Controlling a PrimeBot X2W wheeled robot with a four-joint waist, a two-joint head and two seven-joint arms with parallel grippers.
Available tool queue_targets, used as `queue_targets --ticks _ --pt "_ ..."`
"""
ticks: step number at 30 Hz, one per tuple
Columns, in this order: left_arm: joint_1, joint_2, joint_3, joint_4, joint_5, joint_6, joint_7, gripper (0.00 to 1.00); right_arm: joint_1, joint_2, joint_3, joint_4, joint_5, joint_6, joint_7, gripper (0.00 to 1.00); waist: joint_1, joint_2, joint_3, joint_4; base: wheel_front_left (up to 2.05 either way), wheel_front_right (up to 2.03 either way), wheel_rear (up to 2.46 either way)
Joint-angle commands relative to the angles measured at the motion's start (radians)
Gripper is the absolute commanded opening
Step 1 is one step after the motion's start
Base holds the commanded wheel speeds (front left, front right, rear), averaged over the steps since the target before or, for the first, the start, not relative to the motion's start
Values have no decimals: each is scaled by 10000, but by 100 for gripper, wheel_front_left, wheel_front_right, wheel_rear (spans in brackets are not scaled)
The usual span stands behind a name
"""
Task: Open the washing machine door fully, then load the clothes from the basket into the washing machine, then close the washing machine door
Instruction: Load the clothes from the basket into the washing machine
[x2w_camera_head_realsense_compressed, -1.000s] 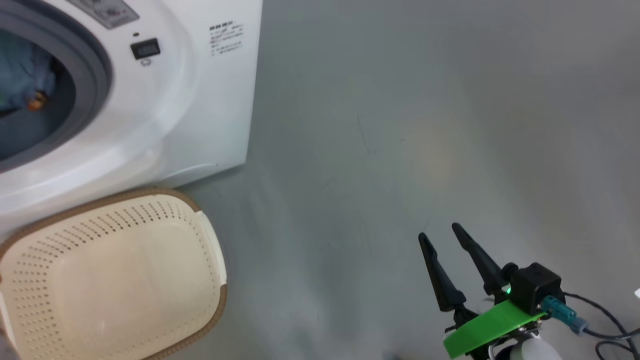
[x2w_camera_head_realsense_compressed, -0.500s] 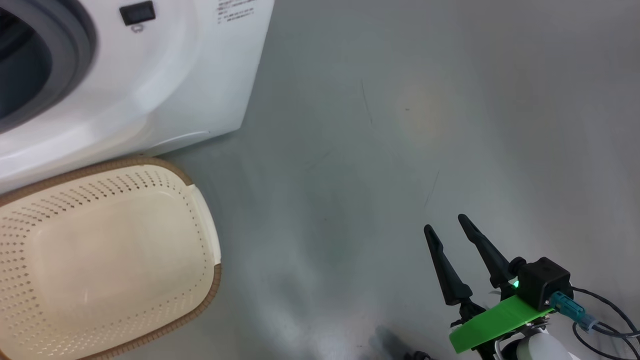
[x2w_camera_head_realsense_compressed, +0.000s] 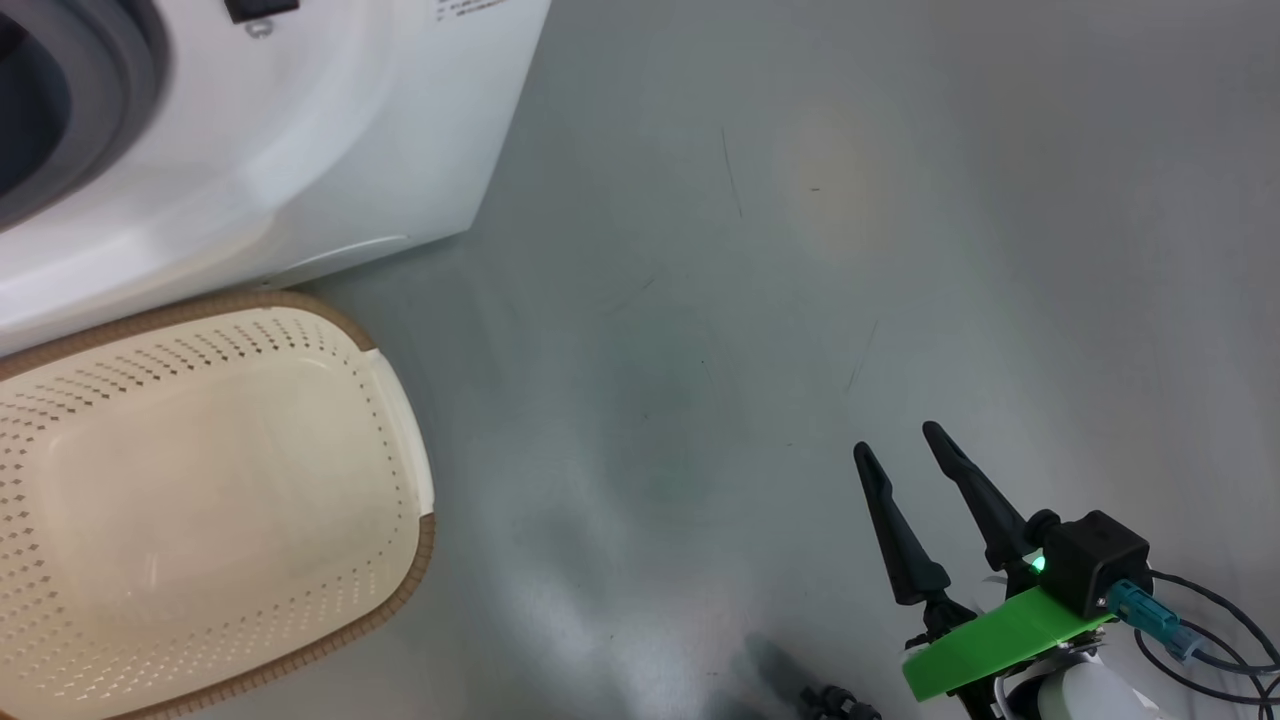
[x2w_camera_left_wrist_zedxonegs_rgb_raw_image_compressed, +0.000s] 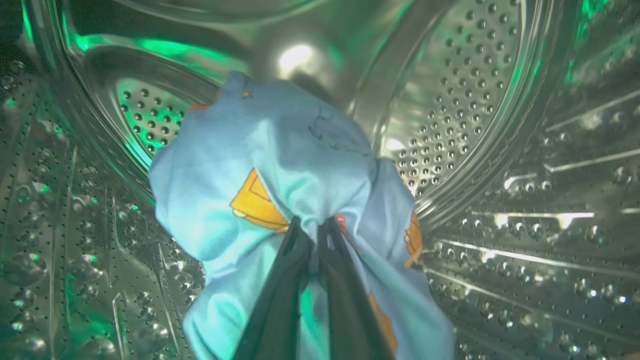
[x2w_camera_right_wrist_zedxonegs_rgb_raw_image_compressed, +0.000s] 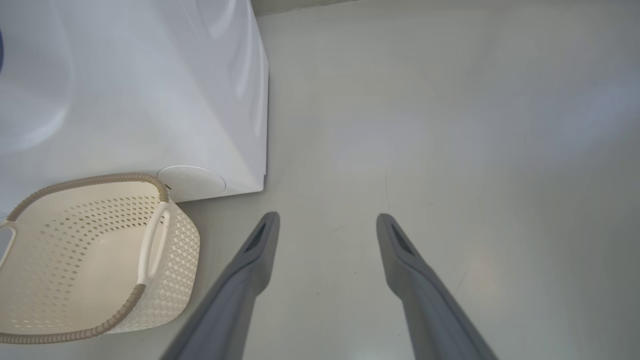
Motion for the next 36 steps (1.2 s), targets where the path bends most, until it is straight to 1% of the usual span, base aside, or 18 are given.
queue_targets --ticks 1,5,6,7,8,11,15,21,25,31,36 --pt "-70 413 -7 -114 149 15 -53 0 -1 -97 216 -172 -21 16 -119 100 0 -1 -13 15 0 0 0" --pt "-444 409 -295 764 325 1 -49 0 16 -125 260 -128 7 16 -119 100 0 -1 -92 55 0 0 0" --pt "-529 416 -382 1107 391 19 89 13 24 -131 264 -112 17 16 -119 100 0 -1 -127 55 0 0 0" --pt "-620 409 -433 1446 420 50 296 44 30 -134 265 -101 24 16 -119 100 0 -1 -159 51 0 0 0" --pt "-711 388 -446 1734 405 73 471 100 33 -130 261 -100 29 16 -119 100 0 -1 -187 43 0 0 0" --pt "-943 357 -551 2379 442 166 813 100 23 -107 283 -88 49 16 -119 100 0 -1 -243 29 0 0 0" --pt "-1180 148 -537 2940 313 340 1050 100 4 -69 213 -62 67 16 -119 100 0 -1 -311 155 0 0 0" --pt "-1062 -129 -326 3340 -95 385 646 100 -127 -35 152 -8 60 16 -119 100 0 -1 -686 472 0 0 0" --pt "-742 -416 -244 3437 -310 432 299 100 -196 -56 135 7 41 16 -119 100 0 -1 -1042 732 0 0 0" --pt "-93 -1067 35 3227 -780 560 0 100 -179 -80 48 34 25 16 -119 100 0 -1 -1572 1184 0 0 0" --pt "734 -1426 115 2783 -979 470 -46 100 -63 -117 13 68 2 16 -119 100 0 -1 -2084 1532 0 0 0"
